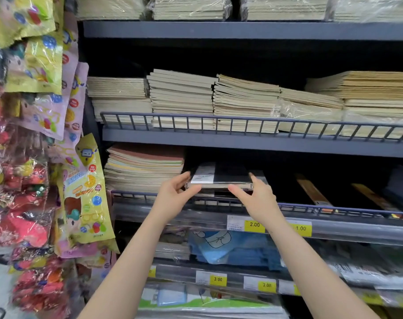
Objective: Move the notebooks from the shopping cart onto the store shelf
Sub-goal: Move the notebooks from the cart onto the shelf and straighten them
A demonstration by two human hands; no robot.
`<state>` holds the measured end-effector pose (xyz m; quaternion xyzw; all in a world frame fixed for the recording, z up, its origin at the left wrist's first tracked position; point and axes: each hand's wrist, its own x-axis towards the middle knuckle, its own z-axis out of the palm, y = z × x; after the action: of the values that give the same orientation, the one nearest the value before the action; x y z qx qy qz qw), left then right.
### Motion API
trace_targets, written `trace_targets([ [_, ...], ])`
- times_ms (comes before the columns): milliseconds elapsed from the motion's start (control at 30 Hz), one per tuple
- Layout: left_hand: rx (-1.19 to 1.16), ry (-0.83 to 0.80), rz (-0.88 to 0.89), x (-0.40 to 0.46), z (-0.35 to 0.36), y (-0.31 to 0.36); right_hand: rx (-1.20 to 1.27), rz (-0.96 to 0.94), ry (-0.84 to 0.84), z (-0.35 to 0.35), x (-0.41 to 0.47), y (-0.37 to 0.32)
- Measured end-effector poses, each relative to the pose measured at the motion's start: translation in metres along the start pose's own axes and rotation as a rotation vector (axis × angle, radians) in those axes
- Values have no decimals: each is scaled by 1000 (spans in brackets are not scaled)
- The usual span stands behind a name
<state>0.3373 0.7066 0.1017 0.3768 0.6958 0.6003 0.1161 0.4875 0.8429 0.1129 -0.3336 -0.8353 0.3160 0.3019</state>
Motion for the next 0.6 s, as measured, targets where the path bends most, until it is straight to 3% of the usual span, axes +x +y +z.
trace_targets([
  [100,220,91,28,5,10,-10,-206,-88,168,13,9,12],
  [233,618,281,64,3,21,-15,-252,-200,269,22,12,25],
  [433,652,287,120,6,24,-24,-141,-264,289,20,7,35],
  [600,761,256,195,9,23,-28,-243,-225,315,22,5,39],
])
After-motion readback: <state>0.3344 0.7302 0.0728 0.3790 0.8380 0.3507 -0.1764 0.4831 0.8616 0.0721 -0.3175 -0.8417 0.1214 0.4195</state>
